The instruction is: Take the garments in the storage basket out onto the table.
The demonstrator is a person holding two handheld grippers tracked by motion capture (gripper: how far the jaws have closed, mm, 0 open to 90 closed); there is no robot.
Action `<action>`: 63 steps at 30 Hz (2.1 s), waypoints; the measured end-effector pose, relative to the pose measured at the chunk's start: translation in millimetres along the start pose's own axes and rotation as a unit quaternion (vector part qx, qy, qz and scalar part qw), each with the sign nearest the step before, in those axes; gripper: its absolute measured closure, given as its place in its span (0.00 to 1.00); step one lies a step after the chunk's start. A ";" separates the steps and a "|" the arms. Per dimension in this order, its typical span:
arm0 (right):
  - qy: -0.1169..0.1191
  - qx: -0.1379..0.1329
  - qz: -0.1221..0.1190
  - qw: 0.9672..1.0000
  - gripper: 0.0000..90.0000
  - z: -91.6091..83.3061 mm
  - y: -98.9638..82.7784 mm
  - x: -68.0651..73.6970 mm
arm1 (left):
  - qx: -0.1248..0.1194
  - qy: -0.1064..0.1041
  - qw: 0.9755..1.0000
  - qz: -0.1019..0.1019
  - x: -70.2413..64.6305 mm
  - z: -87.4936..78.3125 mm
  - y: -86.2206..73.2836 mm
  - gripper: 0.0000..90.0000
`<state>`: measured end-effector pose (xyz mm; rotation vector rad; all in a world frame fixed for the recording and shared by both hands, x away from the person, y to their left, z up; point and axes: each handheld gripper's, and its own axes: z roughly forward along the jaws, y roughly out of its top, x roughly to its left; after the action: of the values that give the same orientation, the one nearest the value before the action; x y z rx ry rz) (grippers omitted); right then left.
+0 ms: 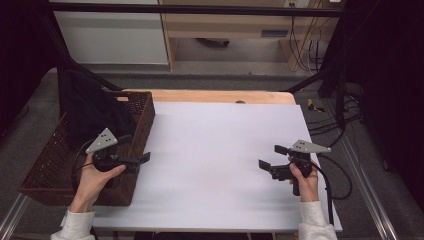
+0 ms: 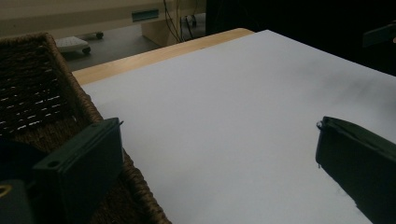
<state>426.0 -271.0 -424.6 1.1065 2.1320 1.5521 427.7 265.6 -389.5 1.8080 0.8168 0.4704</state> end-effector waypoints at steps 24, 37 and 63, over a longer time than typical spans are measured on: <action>-0.009 0.006 -0.003 1.000 0.07 2.5 -1.1 0.4 | -0.004 0.026 1.000 -0.011 14.7 -13.7 7.0 0.01; -0.010 0.007 -0.003 1.000 0.07 2.3 -1.2 0.1 | 0.026 0.060 0.998 -0.013 30.8 -19.9 7.5 0.01; -0.015 0.005 0.001 1.000 0.07 0.2 -0.6 -0.8 | 0.054 0.113 0.992 -0.026 71.9 -38.5 22.8 0.01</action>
<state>426.4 -271.5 -425.3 1.1295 2.1204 1.5182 459.1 337.8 -358.4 1.8491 1.0601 0.6152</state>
